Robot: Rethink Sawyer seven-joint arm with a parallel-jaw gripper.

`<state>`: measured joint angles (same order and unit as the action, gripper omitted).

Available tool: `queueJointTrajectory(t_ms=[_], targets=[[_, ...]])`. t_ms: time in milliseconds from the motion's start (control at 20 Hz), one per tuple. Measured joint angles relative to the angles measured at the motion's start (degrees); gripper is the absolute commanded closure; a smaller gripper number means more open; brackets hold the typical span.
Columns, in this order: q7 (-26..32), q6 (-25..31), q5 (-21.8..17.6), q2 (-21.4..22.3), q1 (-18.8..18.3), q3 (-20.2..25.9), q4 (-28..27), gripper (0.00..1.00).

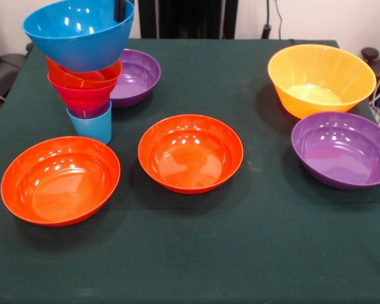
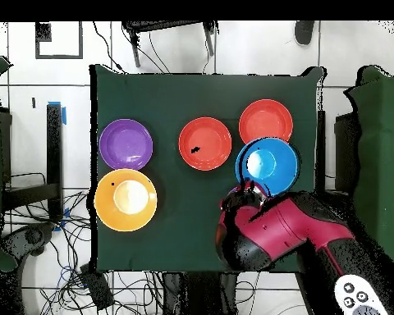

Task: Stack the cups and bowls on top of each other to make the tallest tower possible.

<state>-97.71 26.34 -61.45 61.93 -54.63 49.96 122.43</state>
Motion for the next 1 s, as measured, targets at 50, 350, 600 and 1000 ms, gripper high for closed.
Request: queueJointTrajectory(t_ms=[50, 350, 600, 1000], targets=[[0.00, 0.00, 0.01, 0.00, -0.05, 0.00, 0.00, 1.00], [0.00, 0.00, -0.55, 0.00, -0.35, 0.00, 0.01, 1.00], [0.00, 0.00, -2.79, 0.00, -0.38, 0.00, 0.00, 1.00], [0.00, -0.01, -5.63, -0.01, -0.38, 0.00, 0.00, 1.00]])
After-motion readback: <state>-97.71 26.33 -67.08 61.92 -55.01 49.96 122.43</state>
